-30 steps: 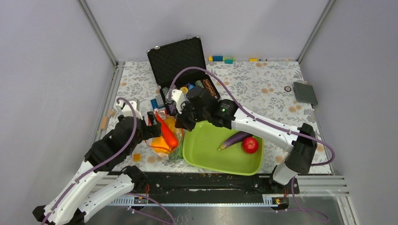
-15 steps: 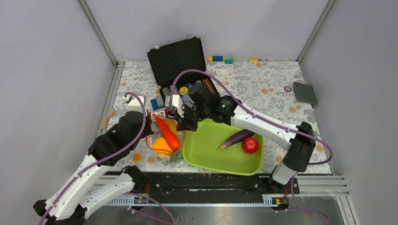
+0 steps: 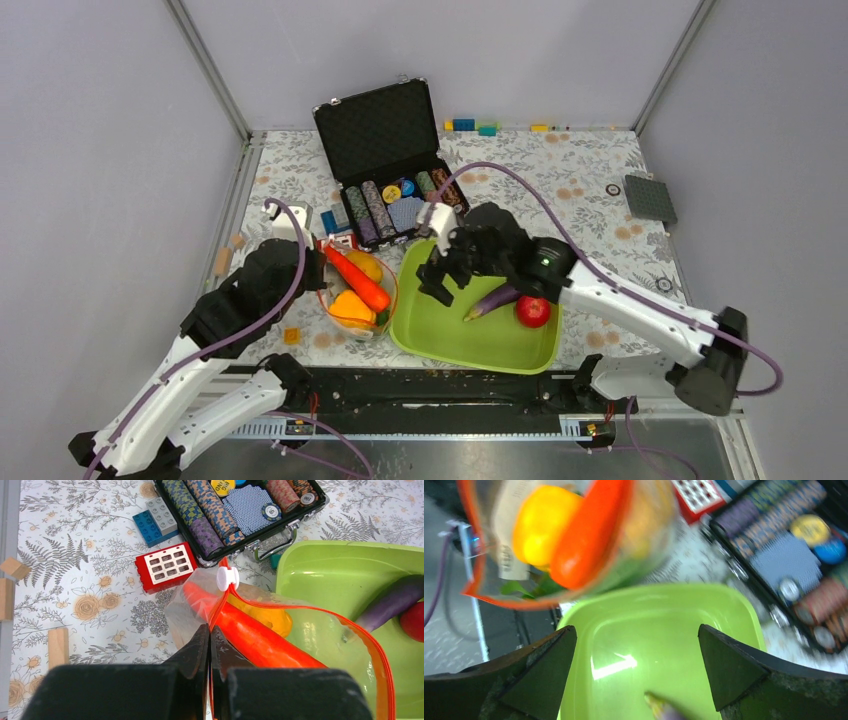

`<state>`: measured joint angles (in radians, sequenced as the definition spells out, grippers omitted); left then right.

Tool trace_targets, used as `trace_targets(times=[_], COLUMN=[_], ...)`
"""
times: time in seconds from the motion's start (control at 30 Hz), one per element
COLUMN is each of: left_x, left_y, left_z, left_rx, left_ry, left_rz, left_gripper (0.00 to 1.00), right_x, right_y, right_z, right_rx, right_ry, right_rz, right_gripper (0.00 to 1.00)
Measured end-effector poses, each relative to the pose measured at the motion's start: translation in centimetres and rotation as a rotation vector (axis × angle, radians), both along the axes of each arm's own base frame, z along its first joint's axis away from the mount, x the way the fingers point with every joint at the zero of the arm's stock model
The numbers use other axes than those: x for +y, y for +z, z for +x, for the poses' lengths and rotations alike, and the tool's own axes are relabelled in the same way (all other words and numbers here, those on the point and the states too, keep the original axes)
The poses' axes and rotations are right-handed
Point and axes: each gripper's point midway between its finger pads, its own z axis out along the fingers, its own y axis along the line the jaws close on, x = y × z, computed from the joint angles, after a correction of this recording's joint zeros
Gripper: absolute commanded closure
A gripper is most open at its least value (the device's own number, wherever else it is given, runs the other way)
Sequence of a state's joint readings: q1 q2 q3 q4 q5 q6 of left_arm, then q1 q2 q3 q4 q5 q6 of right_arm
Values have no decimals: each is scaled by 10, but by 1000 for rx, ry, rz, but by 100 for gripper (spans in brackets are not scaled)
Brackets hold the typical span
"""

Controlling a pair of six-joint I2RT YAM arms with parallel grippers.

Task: Place the food in the zip-top bag and seal the zipper
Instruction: Pick up the fake vegetable from the bin.

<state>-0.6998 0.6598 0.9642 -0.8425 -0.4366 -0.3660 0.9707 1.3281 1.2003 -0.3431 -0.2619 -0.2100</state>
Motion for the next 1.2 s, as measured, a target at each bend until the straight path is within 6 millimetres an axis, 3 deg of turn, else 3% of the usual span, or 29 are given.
trace_targets(times=[0.2,0.4,0.57,0.8,1.2], left_x=[-3,-6,-7,-8,-10], left_y=[3,4,7,9,7], left_z=[-2,-1,-3,-5,-2], left_rx=[-14,-19,-27,-34,-28], left_ry=[-22,-35,-50,-60,-64], left_rz=[-19,-30,-43,-57,-69], left_gripper=[100,100,100,100,100], right_x=[-76,-155,-197,-223,-229], right_y=[-12,-70,-112,-141,-175], right_z=[12,9,1,-3,-23], right_rx=[44,190,272,353,477], right_ry=[-409,-776,-925,-1043,-1075], right_rz=[-55,-266,-438,-563,-672], right_gripper=[0,1,1,3,14])
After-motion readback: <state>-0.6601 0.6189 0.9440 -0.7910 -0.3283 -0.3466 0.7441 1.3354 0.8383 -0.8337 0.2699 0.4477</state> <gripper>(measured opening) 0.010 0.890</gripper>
